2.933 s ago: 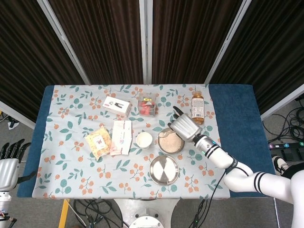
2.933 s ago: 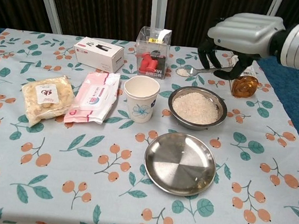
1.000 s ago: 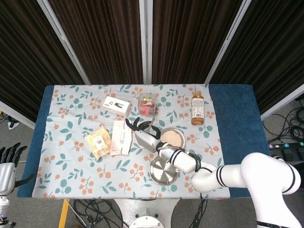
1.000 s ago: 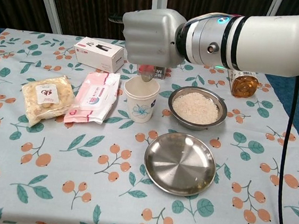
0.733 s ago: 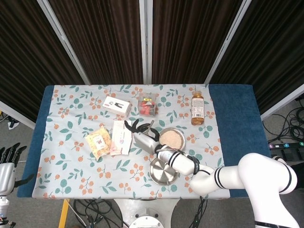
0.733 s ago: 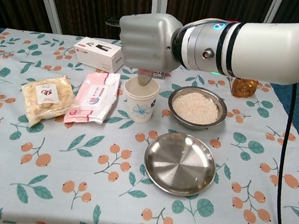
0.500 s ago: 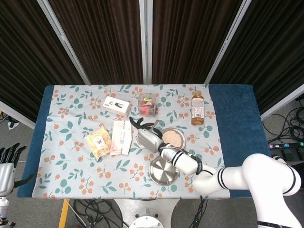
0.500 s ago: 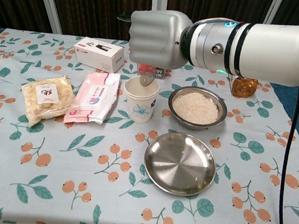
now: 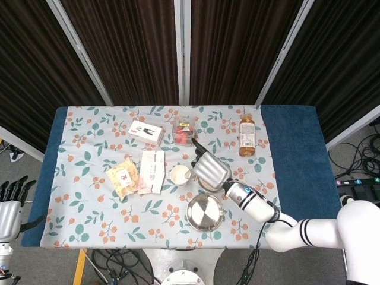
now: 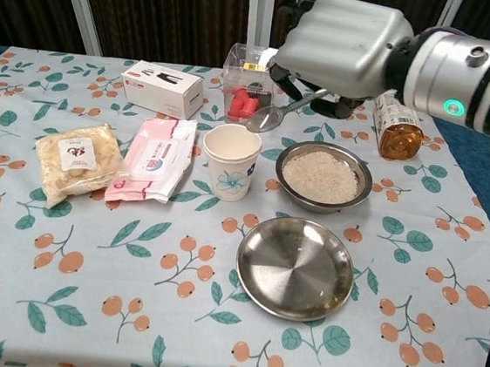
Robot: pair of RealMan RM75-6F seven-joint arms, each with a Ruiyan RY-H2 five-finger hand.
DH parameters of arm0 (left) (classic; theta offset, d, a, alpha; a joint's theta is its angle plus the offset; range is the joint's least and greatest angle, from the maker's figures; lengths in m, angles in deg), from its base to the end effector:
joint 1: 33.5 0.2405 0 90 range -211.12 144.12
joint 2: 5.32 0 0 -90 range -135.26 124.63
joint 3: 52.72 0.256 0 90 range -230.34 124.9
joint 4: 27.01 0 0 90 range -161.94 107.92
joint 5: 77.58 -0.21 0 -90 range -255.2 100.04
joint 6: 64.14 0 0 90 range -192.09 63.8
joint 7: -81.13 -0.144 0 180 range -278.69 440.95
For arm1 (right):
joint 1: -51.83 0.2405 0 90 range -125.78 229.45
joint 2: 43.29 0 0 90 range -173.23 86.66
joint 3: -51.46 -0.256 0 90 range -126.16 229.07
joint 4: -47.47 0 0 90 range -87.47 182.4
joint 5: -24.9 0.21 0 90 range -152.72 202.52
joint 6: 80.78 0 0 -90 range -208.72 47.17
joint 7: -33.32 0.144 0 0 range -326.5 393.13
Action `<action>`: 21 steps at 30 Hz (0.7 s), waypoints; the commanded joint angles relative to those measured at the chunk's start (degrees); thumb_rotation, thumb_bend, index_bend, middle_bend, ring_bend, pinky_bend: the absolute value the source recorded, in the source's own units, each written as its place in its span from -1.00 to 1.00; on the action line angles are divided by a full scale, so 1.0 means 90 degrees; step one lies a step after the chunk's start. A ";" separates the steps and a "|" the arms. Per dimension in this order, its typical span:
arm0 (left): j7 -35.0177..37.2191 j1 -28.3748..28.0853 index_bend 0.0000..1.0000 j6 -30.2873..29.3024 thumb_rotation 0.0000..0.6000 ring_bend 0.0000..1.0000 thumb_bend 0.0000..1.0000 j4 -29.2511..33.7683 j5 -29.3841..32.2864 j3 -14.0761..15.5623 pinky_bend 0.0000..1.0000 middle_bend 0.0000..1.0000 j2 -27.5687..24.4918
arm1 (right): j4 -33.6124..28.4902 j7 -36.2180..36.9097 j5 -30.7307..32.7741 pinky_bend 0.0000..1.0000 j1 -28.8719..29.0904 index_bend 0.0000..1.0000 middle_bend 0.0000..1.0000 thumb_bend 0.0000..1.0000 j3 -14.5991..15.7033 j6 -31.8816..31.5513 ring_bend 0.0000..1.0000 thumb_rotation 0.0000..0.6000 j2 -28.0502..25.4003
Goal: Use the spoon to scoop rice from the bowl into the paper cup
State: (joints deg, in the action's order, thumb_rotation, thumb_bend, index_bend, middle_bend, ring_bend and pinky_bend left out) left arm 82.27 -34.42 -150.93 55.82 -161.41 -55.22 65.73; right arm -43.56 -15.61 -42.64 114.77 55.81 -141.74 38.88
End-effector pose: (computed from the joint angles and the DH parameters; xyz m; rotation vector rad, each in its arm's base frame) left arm -0.3474 0.1578 0.1407 -1.2993 -0.9212 -0.8300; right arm -0.0683 -0.3420 -0.0048 2.1758 0.0707 0.6964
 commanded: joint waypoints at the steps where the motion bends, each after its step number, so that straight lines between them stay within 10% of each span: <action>1: -0.0021 -0.0006 -0.59 -0.0021 1.00 -0.73 -0.87 0.0032 -0.0032 0.0004 -0.89 -0.63 -0.0012 | 0.0065 0.1557 -0.1364 -1.00 -0.0875 0.23 0.13 -0.32 0.0432 -0.0536 -0.48 1.00 -0.0117; 21: 0.0150 0.0060 -0.59 -0.0103 1.00 -0.73 -0.87 0.0015 -0.0116 0.0084 -0.89 -0.63 -0.0016 | 0.1783 0.2531 -0.2662 -1.00 -0.2149 0.14 0.08 -0.35 0.0639 -0.0641 -0.61 1.00 0.1549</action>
State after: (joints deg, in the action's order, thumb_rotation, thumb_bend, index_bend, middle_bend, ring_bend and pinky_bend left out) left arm 83.61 -33.90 -151.85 55.98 -162.44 -54.48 65.57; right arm -28.50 6.83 -66.10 96.04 61.86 -148.02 51.92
